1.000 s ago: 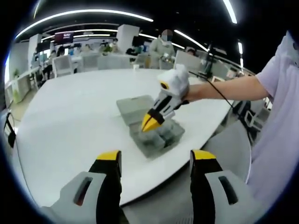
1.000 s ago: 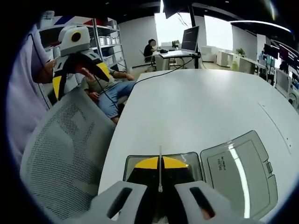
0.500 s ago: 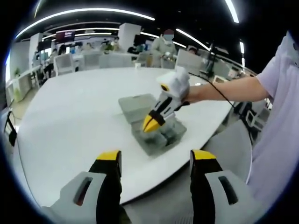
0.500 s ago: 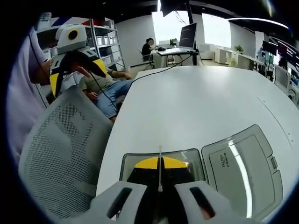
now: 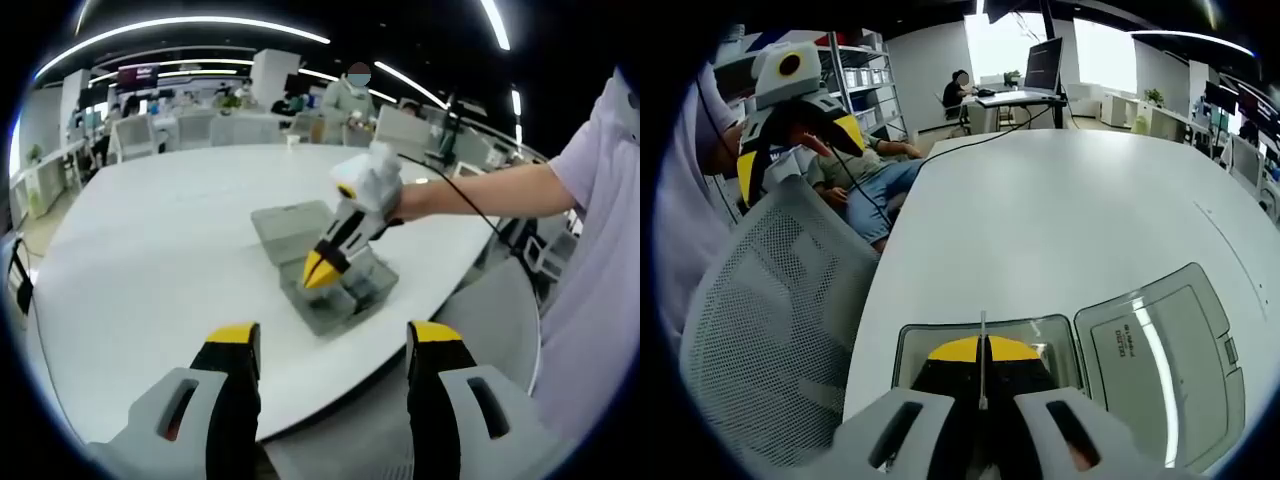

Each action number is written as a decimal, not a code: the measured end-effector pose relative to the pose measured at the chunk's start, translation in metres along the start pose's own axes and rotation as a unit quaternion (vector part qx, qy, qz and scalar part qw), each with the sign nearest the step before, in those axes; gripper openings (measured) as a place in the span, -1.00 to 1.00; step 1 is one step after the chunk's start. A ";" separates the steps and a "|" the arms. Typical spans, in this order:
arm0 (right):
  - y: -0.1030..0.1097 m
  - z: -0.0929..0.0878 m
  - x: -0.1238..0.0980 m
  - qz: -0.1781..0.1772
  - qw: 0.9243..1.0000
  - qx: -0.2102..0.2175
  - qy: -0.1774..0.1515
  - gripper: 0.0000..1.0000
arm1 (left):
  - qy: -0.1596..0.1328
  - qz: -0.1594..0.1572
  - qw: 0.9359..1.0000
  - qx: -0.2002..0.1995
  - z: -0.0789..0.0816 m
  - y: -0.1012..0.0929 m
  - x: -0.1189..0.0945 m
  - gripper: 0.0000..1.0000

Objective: Insert the divider into the dual guide fixture by aligning both edges with the guide slots and pushing it downward to the bottom, including one-sided entry, uneven engagement, binding, and posture correction.

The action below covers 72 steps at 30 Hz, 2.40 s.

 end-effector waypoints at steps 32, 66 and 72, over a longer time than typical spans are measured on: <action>-0.003 -0.008 0.008 -0.013 0.998 -0.017 0.058 -1.00 | -0.007 -0.002 1.000 0.004 0.000 -0.003 -0.006 0.15; 0.006 0.008 0.001 -0.053 0.996 0.071 0.033 -0.80 | -0.013 -0.004 1.000 0.011 0.001 0.004 -0.018 0.15; 0.016 0.022 -0.005 -0.060 0.996 0.065 0.014 -0.73 | -0.012 -0.010 1.000 0.013 0.001 0.003 -0.020 0.15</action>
Point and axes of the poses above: the point that each gripper's makers call its tool centre point, and the gripper's own axes: x roughly forward along the fingers, y roughly to its left, z roughly out of its top, the point moved 7 cm from there along -x, roughly backward along the fingers, and after that the axes turned 12 degrees about -y, right-handed, at the moved point
